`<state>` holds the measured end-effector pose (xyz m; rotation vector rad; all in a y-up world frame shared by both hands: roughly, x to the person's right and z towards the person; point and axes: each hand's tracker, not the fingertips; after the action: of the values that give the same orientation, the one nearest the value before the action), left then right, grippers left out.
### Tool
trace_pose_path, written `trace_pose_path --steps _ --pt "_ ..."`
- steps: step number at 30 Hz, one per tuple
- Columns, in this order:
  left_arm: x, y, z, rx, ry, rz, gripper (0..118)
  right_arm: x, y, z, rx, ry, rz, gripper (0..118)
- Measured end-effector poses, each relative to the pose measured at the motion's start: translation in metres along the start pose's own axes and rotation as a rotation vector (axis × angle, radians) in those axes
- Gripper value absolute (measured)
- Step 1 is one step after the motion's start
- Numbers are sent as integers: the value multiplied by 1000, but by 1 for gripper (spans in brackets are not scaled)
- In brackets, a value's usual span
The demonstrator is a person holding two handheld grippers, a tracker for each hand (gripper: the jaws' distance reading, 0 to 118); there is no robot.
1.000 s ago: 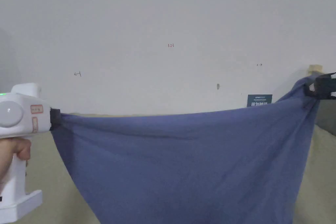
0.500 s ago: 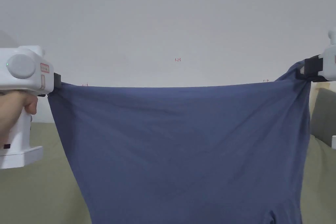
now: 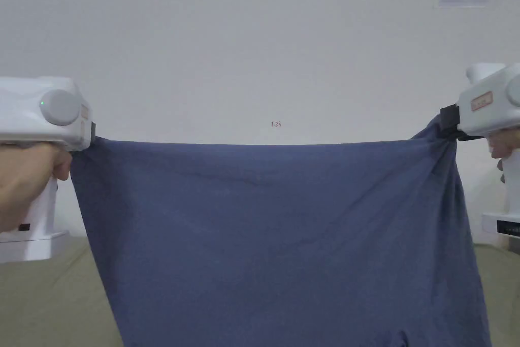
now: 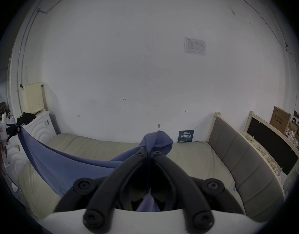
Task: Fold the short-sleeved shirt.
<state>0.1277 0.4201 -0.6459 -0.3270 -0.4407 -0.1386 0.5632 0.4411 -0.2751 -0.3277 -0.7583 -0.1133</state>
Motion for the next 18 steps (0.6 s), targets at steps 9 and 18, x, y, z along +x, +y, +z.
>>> trace_pose_path --steps 9,18 --pt "49 14 -87 25 97 -26 0 -15 20 -101 16 -57 23 1" --pt "73 -28 -150 4 106 -75 0 -13 -26 -170 -26 -82 12 1"
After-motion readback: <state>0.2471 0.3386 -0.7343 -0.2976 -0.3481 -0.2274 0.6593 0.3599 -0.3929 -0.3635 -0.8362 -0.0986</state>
